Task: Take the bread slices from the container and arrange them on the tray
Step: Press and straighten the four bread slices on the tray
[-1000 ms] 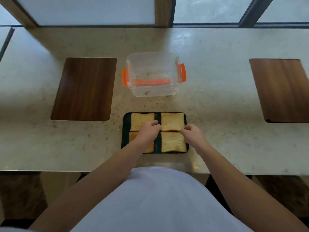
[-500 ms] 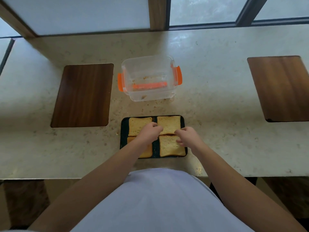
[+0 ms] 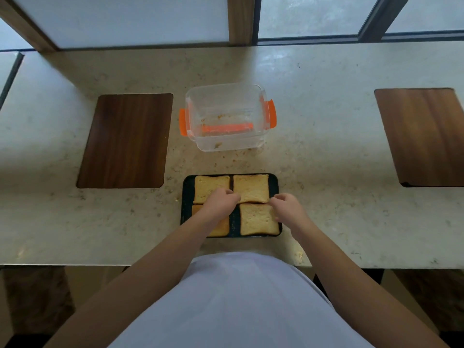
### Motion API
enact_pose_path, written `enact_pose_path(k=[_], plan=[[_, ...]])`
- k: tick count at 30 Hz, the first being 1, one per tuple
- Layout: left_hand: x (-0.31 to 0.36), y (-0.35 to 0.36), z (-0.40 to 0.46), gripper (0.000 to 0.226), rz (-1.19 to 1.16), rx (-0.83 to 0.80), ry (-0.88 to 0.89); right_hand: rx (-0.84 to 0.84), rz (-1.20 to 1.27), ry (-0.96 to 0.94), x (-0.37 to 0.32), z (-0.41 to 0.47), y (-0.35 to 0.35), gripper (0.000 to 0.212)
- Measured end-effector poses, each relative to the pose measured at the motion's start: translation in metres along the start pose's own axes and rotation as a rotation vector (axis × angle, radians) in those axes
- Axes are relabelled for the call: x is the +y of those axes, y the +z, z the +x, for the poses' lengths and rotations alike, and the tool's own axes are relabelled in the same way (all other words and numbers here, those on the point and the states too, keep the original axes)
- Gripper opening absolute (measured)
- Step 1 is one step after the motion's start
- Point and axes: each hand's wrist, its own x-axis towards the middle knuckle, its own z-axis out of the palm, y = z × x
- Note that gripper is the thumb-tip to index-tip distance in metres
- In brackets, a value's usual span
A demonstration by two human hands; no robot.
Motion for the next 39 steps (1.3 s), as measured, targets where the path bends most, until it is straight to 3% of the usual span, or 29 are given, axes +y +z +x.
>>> enact_pose_path(k=[4, 7, 10, 13, 21, 25, 33, 36, 39], plan=[[-0.017, 0.007, -0.01, 0.008, -0.103, -0.098, -0.049, -0.004, 0.023, 0.03, 0.022, -0.011, -0.011, 0.038], [-0.031, 0.015, -0.013, 0.014, -0.143, -0.127, -0.076, -0.006, 0.0, 0.031, 0.032, -0.021, -0.011, 0.037], [-0.039, 0.019, -0.016, 0.045, -0.106, -0.151, -0.08, -0.022, 0.004, 0.042, 0.035, -0.026, -0.007, 0.041], [-0.04, 0.019, -0.018, 0.052, -0.096, -0.16, -0.07, -0.02, -0.03, 0.042, 0.035, -0.028, -0.001, 0.039], [-0.037, 0.019, -0.02, 0.047, -0.103, -0.151, -0.048, -0.056, 0.077, 0.087, 0.032, -0.025, 0.001, 0.025], [-0.038, 0.015, -0.022, 0.029, -0.087, -0.143, -0.04, -0.087, 0.081, 0.066, 0.029, -0.028, 0.005, 0.018], [-0.037, 0.011, -0.025, 0.022, -0.139, -0.156, -0.045, -0.089, 0.028, 0.052, 0.024, -0.03, 0.008, 0.021], [-0.039, 0.002, -0.025, 0.017, -0.202, -0.051, -0.016, -0.008, -0.039, 0.013, 0.022, -0.035, 0.011, 0.038], [-0.047, -0.021, -0.019, 0.024, -0.229, 0.175, 0.038, -0.003, -0.064, -0.068, 0.01, -0.038, 0.019, 0.045]])
